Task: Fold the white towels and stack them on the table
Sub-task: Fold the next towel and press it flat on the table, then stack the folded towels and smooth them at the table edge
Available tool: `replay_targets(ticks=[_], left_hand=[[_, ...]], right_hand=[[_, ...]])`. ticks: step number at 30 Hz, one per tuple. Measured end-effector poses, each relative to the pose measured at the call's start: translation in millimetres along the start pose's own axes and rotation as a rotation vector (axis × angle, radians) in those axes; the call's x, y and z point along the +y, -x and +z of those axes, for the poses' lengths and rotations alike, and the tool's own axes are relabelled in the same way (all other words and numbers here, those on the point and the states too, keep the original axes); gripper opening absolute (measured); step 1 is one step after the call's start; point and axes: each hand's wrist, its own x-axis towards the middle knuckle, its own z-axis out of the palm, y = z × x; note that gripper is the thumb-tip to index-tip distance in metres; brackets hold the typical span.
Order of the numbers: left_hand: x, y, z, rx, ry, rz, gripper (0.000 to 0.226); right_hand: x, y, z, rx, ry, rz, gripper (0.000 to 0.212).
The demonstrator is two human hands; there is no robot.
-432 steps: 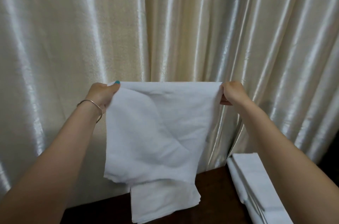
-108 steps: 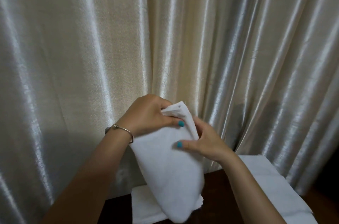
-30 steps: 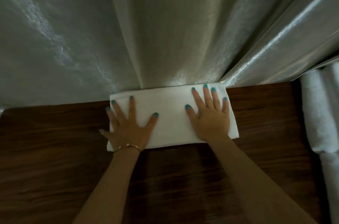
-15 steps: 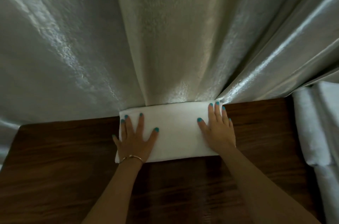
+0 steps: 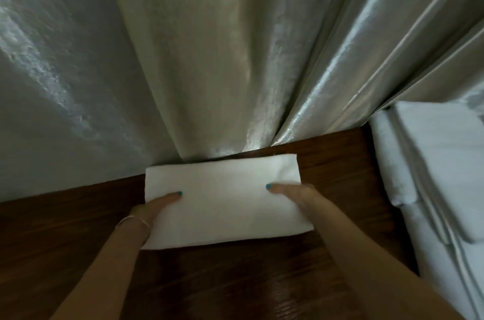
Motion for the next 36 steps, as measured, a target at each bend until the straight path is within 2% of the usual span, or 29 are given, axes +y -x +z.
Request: replay_targets(ticks=[5, 8, 9, 12, 14, 16, 19, 23, 26, 28, 30, 33, 36], left_hand=[[-10.2, 24.8, 0.8, -0.165, -0.074, 0.029, 0.051], [-12.9, 39.0, 1.9, -0.215, -0.02, 0.01, 0.047], [-11.1, 42.6, 4.6, -0.218, -0.017, 0.056, 0.048], [5.3, 66.4, 19.7, -0.186, -0.086, 0.176, 0.039], [25.8, 100.7, 38.8, -0.246, -0.17, 0.21, 0.028], [51.1, 138.1, 63.4, -0.334, -0.259, 0.239, 0.036], [96.8, 194.4, 114.4, -0.426, -0.398, 0.441, 0.034], [168.2, 278.5, 199.8, -0.54, -0.655, 0.763, 0.033], [215.6, 333.1, 263.9, -0.535, -0.797, 1.001, 0.04], [240.2, 358.4, 309.6, -0.486, -0.891, 1.146, 0.035], [260.2, 372.0, 352.7, -0.404, -1.005, 1.253, 0.03], [286.8, 371.0, 423.7, -0.286, -1.153, 1.326, 0.031], [301.9, 346.5, 488.2, -0.203, -1.239, 1.329, 0.037]], right_hand=[[52.2, 37.6, -12.7, -0.027, -0.232, 0.036, 0.098], [83.0, 59.0, -20.2, -0.038, -0.404, 0.123, 0.103], [92.2, 67.5, -22.7, -0.025, -0.447, 0.134, 0.098], [109.1, 106.3, -30.9, 0.089, -0.563, 0.066, 0.054], [117.3, 132.4, -42.1, 0.17, -0.653, 0.018, 0.041], [121.9, 160.2, -62.7, 0.267, -0.766, -0.015, 0.036], [124.3, 202.1, -105.6, 0.461, -0.905, -0.095, 0.031], [114.7, 244.6, -172.9, 0.652, -1.022, -0.17, 0.051], [104.7, 247.4, -220.7, 0.673, -1.117, -0.19, 0.056], [98.9, 235.0, -248.7, 0.63, -1.2, -0.255, 0.057], [91.9, 218.6, -269.1, 0.571, -1.275, -0.324, 0.048], [84.7, 176.1, -296.8, 0.513, -1.358, -0.362, 0.043], [82.6, 123.7, -313.2, 0.483, -1.406, -0.32, 0.051]])
